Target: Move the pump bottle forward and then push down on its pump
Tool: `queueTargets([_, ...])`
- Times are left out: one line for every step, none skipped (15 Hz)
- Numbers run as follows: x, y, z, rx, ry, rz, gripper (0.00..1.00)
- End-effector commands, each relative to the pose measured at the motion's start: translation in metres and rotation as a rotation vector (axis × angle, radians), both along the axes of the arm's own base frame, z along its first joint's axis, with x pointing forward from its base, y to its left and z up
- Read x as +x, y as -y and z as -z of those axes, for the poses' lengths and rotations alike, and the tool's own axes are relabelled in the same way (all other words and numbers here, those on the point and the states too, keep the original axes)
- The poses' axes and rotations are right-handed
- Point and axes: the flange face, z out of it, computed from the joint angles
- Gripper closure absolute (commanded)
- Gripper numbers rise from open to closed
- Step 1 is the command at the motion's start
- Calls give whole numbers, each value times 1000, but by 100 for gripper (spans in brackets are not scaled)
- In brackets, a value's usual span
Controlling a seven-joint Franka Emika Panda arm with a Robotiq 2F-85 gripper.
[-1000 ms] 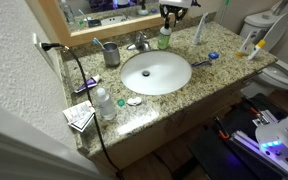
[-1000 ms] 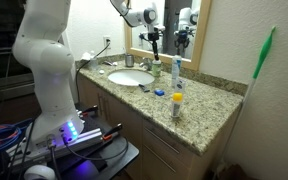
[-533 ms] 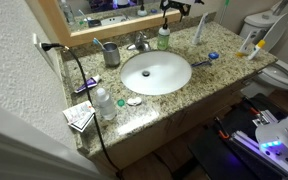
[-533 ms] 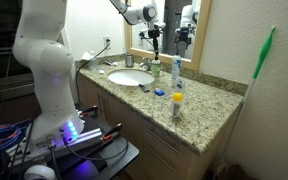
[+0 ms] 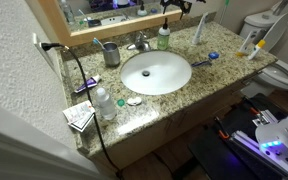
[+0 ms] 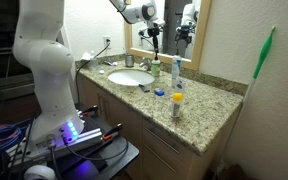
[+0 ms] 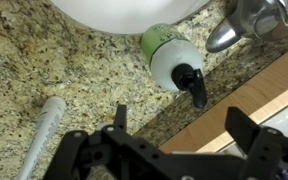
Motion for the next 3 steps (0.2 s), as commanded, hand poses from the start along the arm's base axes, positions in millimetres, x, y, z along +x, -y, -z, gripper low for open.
queueTargets([0,0,0,0,-1,0,0])
queueTargets([0,0,0,0,0,0,0])
queueTargets([0,0,0,0,0,0,0])
